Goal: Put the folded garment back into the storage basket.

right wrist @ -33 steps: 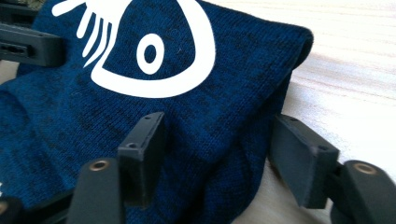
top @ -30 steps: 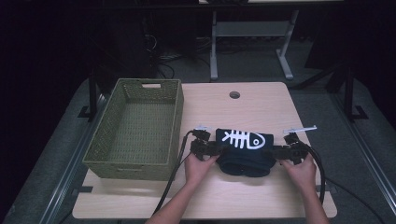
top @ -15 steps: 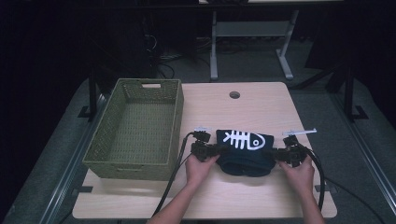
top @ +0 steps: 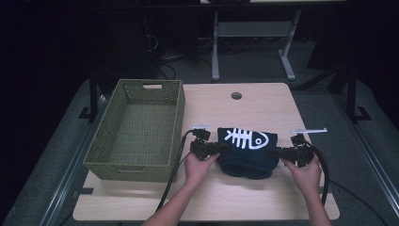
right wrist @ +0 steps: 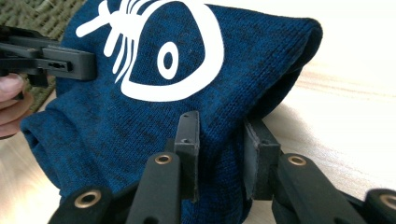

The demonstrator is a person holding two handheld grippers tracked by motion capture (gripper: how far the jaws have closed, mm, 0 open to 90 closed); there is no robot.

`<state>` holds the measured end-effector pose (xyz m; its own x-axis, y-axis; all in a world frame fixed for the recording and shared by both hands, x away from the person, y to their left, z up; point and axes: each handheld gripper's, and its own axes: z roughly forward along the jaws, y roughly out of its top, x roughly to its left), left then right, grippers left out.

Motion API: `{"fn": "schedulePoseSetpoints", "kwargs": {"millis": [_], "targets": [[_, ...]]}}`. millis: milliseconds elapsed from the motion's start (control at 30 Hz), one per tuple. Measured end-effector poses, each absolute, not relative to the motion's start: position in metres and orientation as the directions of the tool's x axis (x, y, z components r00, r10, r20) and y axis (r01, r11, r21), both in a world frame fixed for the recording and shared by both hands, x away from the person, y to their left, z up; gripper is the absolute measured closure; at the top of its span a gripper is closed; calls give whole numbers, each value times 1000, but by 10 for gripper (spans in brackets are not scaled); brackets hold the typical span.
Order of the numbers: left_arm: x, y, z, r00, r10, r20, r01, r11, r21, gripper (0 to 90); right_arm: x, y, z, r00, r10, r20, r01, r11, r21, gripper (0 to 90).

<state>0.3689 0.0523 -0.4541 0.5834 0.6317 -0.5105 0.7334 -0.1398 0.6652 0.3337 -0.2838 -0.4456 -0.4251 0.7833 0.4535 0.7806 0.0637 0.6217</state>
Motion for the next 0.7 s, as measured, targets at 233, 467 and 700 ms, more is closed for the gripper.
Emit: {"fn": "schedulePoseSetpoints", "kwargs": {"millis": [233,467,700], "targets": [[369,53,-443,608,621,-495,715,-156,681,694,333,-285,-437,-426,776,465,781,56,622,705],[370,53,-434,624,609,-489,701,-160,695,694,330,-287,-427,-431,770,470,773,45,633,709],[370,53,-422,644,597,-478,682,-166,712,694,328,-288,-417,-432,770,470,765,38,643,709]]}}
